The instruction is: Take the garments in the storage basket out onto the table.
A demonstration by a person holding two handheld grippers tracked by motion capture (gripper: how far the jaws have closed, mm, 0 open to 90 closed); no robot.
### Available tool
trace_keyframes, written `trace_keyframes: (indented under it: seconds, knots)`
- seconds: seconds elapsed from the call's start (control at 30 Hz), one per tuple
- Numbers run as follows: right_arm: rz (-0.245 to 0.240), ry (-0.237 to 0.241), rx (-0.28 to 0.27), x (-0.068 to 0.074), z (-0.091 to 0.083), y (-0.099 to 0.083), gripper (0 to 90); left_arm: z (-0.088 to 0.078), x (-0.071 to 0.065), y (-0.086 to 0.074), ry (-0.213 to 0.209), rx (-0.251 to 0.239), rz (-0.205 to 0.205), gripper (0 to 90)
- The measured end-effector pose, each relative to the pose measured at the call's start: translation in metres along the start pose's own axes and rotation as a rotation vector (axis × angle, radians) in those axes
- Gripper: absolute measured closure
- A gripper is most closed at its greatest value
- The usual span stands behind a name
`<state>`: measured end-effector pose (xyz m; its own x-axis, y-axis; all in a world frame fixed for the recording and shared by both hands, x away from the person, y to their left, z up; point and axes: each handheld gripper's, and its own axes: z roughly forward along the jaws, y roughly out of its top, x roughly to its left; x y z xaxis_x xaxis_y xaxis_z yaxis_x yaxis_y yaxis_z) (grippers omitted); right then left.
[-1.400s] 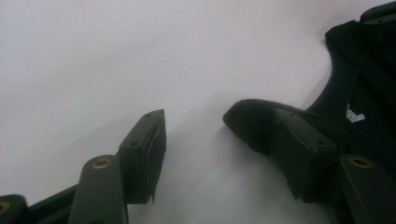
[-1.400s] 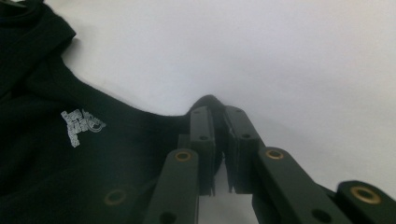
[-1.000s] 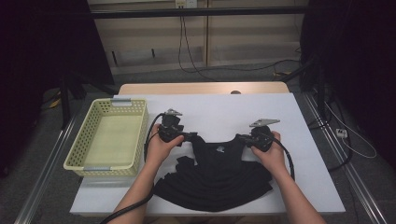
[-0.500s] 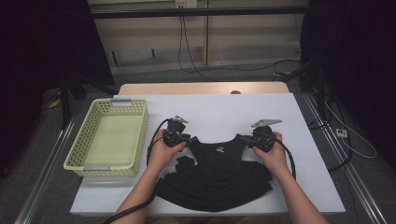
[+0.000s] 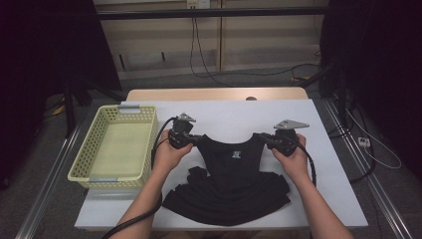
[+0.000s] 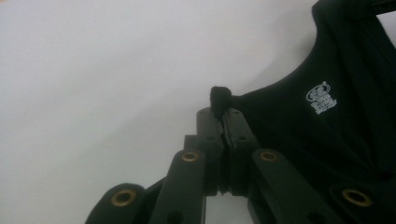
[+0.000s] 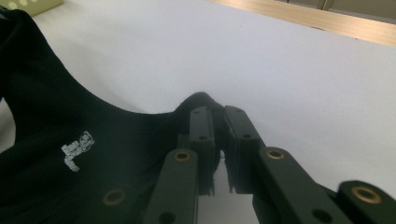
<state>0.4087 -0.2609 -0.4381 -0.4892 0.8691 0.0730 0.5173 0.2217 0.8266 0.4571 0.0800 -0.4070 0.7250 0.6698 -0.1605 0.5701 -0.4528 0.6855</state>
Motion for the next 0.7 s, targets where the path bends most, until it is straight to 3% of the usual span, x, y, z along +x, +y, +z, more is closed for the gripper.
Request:
trace_keyframes:
  seconds: [0.07, 0.13, 0.17, 0.23, 0.3, 0.4, 0.47, 0.53, 0.57, 0.63, 0.7]
  knots:
    - [-0.011, 0.001, 0.022, 0.000, 0.004, 0.000, 82.2, 0.005, 0.003, -0.002, 0.010, 0.011, -0.007, 87.2]
    - [0.008, 0.015, 0.056, -0.001, 0.010, -0.003, 79.1, 0.013, 0.006, -0.006, 0.003, 0.020, -0.020, 87.2]
    - [0.020, 0.023, 0.082, -0.001, 0.013, -0.005, 74.4, 0.017, 0.006, -0.008, 0.001, 0.024, -0.025, 87.2]
    - [-0.009, -0.008, 0.113, 0.000, 0.019, -0.008, 63.2, 0.023, 0.006, -0.011, -0.005, 0.035, -0.035, 87.1]
    - [0.005, -0.009, 0.107, 0.000, 0.021, -0.008, 52.0, 0.027, 0.006, -0.012, -0.008, 0.044, -0.036, 87.1]
    - [0.017, 0.004, 0.108, -0.001, 0.025, -0.008, 50.2, 0.031, 0.004, -0.011, -0.017, 0.046, -0.031, 87.0]
    - [0.004, 0.005, 0.129, -0.001, 0.029, -0.008, 50.2, 0.033, 0.002, -0.011, -0.010, 0.055, -0.028, 86.7]
    - [0.011, 0.038, 0.146, 0.002, 0.033, -0.010, 53.6, 0.036, 0.000, -0.012, -0.023, 0.069, -0.019, 86.6]
    - [0.005, 0.039, 0.148, 0.004, 0.034, -0.010, 61.3, 0.037, -0.001, -0.013, -0.030, 0.072, -0.023, 86.6]
    - [0.054, 0.122, 0.162, 0.006, 0.032, -0.009, 75.1, 0.039, -0.001, -0.017, -0.056, 0.083, -0.024, 86.5]
    - [0.041, 0.166, 0.177, 0.010, 0.030, -0.011, 79.9, 0.038, -0.003, -0.022, -0.058, 0.064, -0.031, 86.4]
